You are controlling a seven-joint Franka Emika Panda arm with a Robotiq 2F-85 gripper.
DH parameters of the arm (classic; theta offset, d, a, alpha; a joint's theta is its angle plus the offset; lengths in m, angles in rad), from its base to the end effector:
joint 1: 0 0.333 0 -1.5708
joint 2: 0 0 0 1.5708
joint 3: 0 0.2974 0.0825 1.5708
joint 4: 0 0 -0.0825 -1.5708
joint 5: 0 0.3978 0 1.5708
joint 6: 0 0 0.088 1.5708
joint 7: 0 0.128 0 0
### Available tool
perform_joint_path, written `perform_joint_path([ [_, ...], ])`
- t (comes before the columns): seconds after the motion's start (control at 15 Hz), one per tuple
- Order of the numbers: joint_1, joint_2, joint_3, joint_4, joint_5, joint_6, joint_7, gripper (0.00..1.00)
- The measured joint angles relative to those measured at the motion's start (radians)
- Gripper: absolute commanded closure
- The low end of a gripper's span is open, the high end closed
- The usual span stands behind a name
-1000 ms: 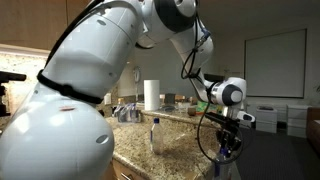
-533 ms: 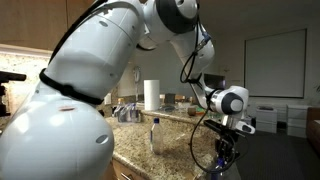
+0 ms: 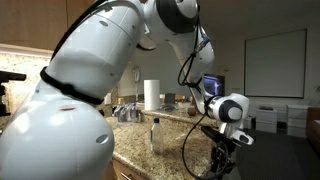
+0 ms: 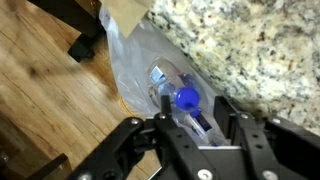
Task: Put the water bottles on the counter in the plastic bag
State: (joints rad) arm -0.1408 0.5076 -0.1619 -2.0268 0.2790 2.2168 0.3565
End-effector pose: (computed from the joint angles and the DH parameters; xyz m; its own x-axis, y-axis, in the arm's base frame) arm 0.5349 -0.1579 0.1279 0.6196 -0.7185 -0.3160 -0.7505 -0.6602 0.0295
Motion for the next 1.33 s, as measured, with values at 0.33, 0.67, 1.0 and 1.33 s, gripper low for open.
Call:
perform_joint_path([
  [0.33, 0.005, -0.034, -0.009, 0.049, -0.012, -0.004, 0.000, 0.00],
  [0.67, 0.039, -0.122, -0.001, 0.138, -0.066, -0.056, -0.005, 0.00],
  [1.0, 0.074, -0.213, 0.071, 0.183, -0.088, -0.141, -0.111, 0.00],
  [1.33, 0.136, -0.290, 0.149, 0.180, -0.115, -0.193, -0.211, 0.00],
])
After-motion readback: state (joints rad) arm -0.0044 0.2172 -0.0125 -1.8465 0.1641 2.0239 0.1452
